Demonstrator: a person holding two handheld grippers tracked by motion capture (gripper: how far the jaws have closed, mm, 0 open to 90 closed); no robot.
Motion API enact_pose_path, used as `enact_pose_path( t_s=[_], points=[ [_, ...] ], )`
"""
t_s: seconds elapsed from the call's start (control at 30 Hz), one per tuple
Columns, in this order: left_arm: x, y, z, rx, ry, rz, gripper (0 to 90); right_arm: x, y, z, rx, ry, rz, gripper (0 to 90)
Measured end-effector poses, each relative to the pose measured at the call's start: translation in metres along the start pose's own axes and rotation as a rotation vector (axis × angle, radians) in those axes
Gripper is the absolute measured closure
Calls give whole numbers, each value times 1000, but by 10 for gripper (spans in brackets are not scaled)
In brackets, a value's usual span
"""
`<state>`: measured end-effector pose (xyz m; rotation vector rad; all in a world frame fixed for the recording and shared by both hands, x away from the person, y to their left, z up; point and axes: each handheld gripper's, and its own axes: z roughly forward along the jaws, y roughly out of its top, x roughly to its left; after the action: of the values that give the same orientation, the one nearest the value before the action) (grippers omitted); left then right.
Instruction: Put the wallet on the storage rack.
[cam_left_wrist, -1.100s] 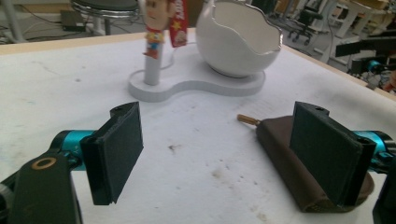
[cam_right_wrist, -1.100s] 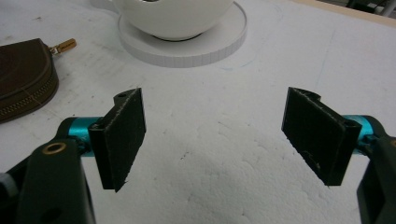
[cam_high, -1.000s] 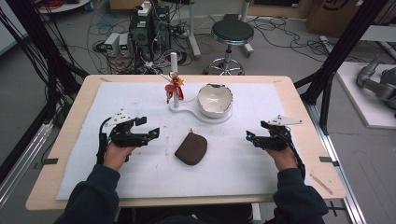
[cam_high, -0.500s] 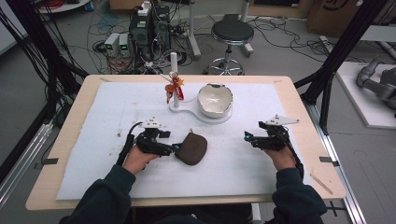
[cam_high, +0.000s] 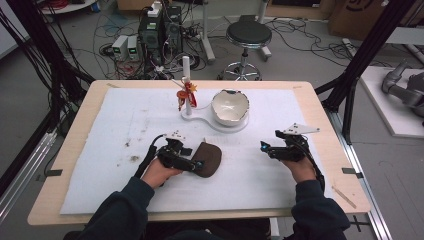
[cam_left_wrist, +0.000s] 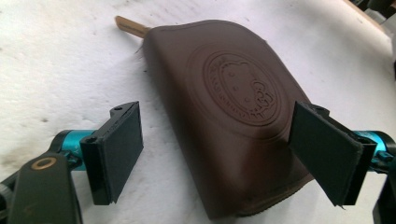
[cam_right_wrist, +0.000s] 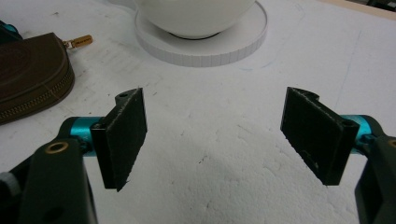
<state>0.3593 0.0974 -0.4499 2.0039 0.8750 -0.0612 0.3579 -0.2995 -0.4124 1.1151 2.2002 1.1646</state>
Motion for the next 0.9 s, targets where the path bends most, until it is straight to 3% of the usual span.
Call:
enact_pose_path(
  t_s=[0.23,0.27,0.47,0.5,0.6,0.63,0.67,0.77,0.87,0.9],
  points=[
    [-1,0,2,8,-23,22,191,1,0,0,-2,3,1,234],
    [-1,0,2,8,-23,22,241,1,0,0,-1,4,2,234],
    [-2,-1,3,2,-54,23,324,2,1,1,2,10,-3,235],
    [-4,0,2,-4,-49,55,359,3,1,1,3,10,0,236],
    [-7,0,2,-16,-40,87,376,3,1,1,5,10,-1,236],
    [-9,1,1,-31,-34,120,397,3,1,1,6,13,1,236],
    [-9,1,1,-31,-34,120,407,3,1,1,6,13,1,236],
    [-14,2,0,-48,-15,188,428,3,1,2,5,30,-1,236],
    [-20,3,-1,-63,4,259,435,5,3,5,-1,69,8,235],
    [-21,3,-1,-71,9,275,446,8,5,9,-7,105,9,235]
  ],
)
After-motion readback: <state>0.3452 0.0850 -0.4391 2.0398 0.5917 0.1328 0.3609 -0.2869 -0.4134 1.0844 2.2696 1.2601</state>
